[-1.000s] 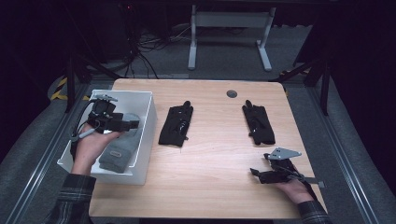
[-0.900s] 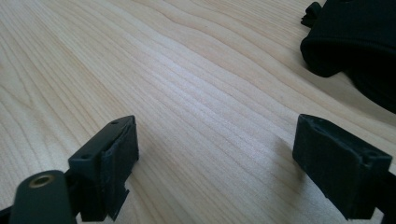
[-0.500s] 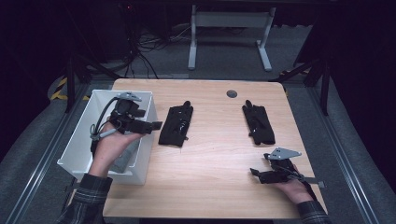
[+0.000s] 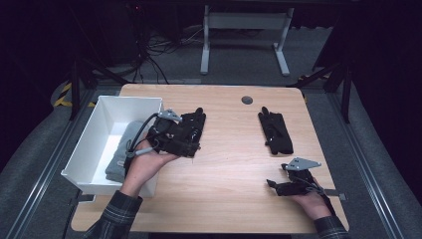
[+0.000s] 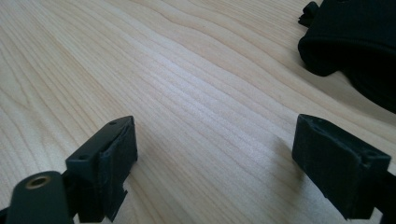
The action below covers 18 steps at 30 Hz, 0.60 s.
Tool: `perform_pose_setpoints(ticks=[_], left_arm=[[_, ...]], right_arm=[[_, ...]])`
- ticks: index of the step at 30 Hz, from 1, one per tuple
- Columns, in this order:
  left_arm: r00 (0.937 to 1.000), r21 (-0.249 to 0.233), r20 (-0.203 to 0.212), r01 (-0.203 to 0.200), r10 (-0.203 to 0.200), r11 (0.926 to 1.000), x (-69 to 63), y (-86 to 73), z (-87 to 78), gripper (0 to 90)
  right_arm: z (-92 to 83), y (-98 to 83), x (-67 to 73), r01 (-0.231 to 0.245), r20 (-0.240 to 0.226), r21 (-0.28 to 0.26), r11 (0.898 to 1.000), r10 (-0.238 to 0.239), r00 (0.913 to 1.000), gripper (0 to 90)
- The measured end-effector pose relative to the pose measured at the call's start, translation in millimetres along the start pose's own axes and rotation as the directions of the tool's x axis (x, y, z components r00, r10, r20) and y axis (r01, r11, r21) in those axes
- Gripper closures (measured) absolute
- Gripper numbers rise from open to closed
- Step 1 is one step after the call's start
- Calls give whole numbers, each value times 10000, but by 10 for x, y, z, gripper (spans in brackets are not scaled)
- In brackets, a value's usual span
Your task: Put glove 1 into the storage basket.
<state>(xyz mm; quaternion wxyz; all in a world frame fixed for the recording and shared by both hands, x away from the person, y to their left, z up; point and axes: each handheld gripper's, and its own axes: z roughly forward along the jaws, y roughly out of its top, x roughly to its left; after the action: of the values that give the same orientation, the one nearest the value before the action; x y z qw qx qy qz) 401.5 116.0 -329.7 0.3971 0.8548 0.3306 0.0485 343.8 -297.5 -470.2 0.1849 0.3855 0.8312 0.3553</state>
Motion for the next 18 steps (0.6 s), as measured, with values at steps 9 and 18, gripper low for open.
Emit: perform_pose_setpoints(ticks=[9, 18], left_arm=[[9993, 406, 227, -316, 307, 9987, -213, -92, 363, 156], [9974, 740, 28, -725, 725, 9946, -335, -378, 766, 153]], right_arm=[[-6, -5, 17, -18, 34, -1, 10000, 18, 10000, 146], [-9, -2, 9, 17, -108, 11, 10000, -17, 9999, 162]])
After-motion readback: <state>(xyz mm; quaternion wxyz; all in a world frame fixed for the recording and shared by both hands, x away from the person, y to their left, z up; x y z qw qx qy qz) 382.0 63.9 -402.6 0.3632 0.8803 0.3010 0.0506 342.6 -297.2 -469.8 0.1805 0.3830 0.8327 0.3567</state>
